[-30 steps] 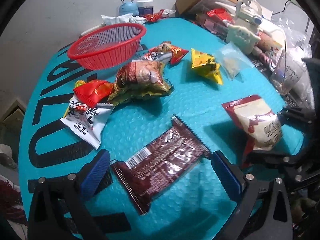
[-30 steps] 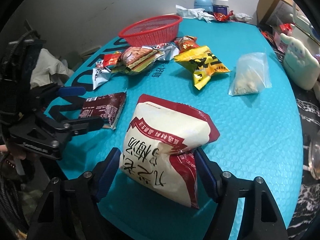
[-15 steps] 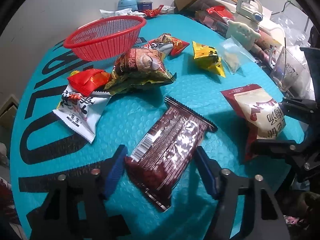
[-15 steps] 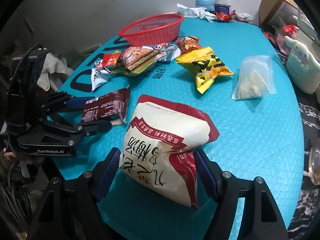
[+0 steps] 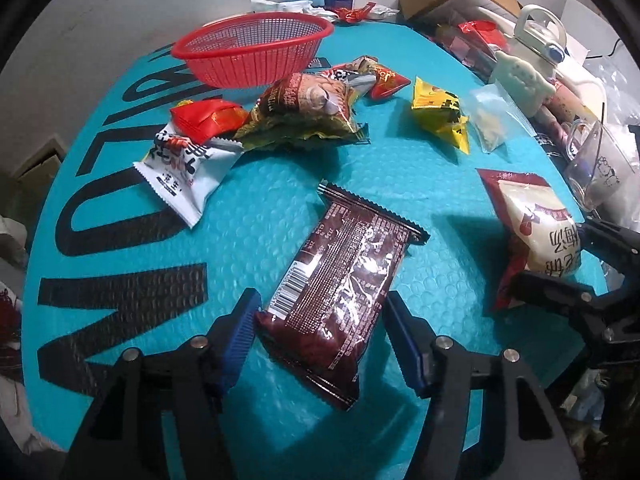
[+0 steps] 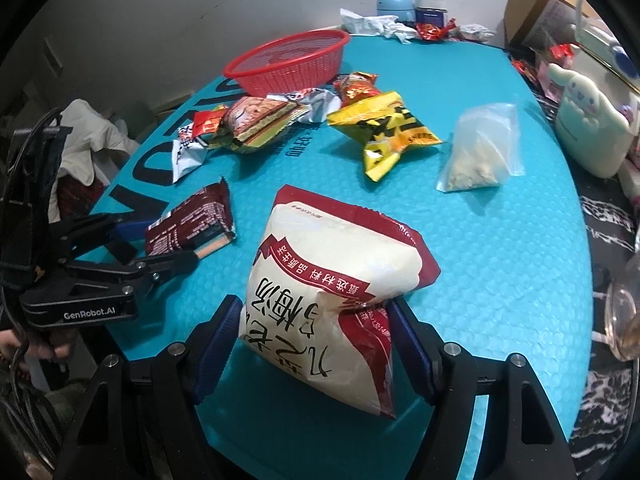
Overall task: Organize snacks
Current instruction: 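Lower the left tool over the brown chocolate bar and close on it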
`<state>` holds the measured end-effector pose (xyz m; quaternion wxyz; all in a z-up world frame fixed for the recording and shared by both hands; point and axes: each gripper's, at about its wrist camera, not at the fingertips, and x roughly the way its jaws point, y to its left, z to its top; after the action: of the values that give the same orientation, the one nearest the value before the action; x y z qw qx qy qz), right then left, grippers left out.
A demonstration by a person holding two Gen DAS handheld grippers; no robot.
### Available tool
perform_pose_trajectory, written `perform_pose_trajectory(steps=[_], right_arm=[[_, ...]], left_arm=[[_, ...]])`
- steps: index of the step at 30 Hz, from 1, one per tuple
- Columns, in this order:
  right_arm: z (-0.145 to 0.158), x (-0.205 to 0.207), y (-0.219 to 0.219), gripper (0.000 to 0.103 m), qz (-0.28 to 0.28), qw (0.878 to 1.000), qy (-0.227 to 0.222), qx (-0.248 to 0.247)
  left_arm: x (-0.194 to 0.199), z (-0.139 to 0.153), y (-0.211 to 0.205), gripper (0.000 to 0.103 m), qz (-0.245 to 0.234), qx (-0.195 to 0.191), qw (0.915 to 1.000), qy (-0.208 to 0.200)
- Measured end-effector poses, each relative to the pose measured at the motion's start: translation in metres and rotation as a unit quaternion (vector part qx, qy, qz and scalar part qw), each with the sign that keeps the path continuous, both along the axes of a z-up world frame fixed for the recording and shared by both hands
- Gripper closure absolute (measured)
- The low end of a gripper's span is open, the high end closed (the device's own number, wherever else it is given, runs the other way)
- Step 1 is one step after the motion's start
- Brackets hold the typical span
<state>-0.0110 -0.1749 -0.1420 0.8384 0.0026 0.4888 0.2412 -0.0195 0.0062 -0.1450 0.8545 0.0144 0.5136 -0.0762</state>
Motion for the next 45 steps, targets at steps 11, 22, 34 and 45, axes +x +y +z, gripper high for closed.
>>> perform_pose_trajectory(steps=[11, 22, 34, 45], right_arm=[[0.005, 0.001, -0.014, 0.021, -0.024, 1.0, 0.004, 0.013], [0.002, 0.012, -0.004, 0.021, -0.038, 0.999, -0.001, -0.017], [-0.003, 0.012, 0.009, 0.021, -0.024, 0.998, -0.013, -0.052], [-0.004, 0.011, 0.011, 0.031, -0.023, 0.997, -0.026, -0.065]], left_arm=[[-0.009, 0.003, -0.012, 0.041, -0.018, -0.026, 0.9995, 0.006], [0.006, -0.001, -0.018, 0.033, -0.036, -0.012, 0.9991, -0.018], [0.021, -0.007, -0.026, 0.016, -0.05, 0.011, 0.998, -0.037], [0.022, -0.005, -0.036, 0.052, -0.068, 0.009, 0.9954, -0.067]])
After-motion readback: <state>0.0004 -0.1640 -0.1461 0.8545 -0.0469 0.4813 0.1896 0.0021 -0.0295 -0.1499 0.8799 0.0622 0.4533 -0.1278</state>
